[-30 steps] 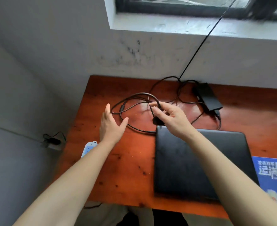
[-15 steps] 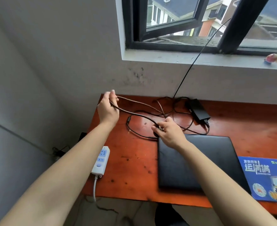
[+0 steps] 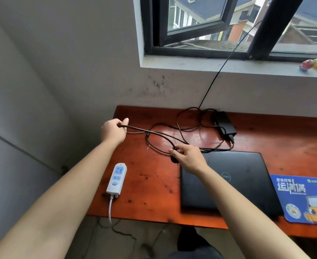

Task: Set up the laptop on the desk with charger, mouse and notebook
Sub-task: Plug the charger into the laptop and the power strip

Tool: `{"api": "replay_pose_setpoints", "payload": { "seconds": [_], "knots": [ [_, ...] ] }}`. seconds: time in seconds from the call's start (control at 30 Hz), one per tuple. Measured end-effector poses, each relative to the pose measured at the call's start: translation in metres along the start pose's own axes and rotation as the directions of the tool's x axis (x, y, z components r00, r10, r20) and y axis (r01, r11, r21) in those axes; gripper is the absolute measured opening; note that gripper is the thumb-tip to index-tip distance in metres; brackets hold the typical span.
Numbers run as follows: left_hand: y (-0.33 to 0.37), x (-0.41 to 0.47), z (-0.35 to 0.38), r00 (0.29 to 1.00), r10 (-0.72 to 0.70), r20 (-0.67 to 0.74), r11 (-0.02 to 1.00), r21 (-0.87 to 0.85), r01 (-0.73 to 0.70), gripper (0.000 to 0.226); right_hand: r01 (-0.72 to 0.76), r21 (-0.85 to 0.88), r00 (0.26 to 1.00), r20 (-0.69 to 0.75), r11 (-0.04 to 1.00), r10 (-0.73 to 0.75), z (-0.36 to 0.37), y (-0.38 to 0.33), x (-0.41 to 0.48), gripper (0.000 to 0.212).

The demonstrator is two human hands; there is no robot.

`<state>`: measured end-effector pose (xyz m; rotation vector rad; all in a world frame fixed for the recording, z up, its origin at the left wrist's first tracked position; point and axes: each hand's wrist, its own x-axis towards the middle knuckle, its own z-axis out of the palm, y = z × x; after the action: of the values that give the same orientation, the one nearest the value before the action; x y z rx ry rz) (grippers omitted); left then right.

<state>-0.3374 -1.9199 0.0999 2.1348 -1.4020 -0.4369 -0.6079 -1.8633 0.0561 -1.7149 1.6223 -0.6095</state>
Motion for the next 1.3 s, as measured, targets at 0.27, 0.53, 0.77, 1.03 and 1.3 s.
{"api": "replay_pose_setpoints", "payload": {
  "seconds": [0.27, 0.53, 0.77, 1.03, 1.3],
  "knots": [
    [-0.036, -0.024, 0.036, 0.967, -0.252, 0.035, 0.884, -0.399, 0.244, 0.033, -0.078, -0.065, 0.972, 0.218, 0.995, 0.091, 0.027, 0.015, -0.007, 0.018],
    [-0.046, 0.016, -0.003, 0.976, -0.148, -0.161, 0.872, -0.487, 0.052, 0.021, 0.000, 0.058, 0.970, 0.243, 0.998, -0.014, 0.047, -0.021, 0.016, 0.021],
    [-0.127, -0.030, 0.014, 0.958, -0.222, 0.184, 0.966, -0.093, 0.242, 0.042, -0.347, 0.302, 0.917, 0.307, 0.888, 0.254, 0.068, 0.002, 0.013, 0.031],
    [-0.172, -0.113, 0.070, 0.827, -0.392, 0.404, 0.906, 0.325, 0.271, 0.077, -0.604, 0.578, 0.793, 0.507, 0.549, 0.339, 0.090, 0.015, 0.000, 0.019],
    [-0.166, -0.127, 0.085, 0.833, -0.445, 0.329, 0.891, 0.255, 0.376, 0.067, -0.672, 0.679, 0.739, 0.587, 0.298, 0.329, 0.105, 0.028, -0.002, 0.018]
  ]
}}
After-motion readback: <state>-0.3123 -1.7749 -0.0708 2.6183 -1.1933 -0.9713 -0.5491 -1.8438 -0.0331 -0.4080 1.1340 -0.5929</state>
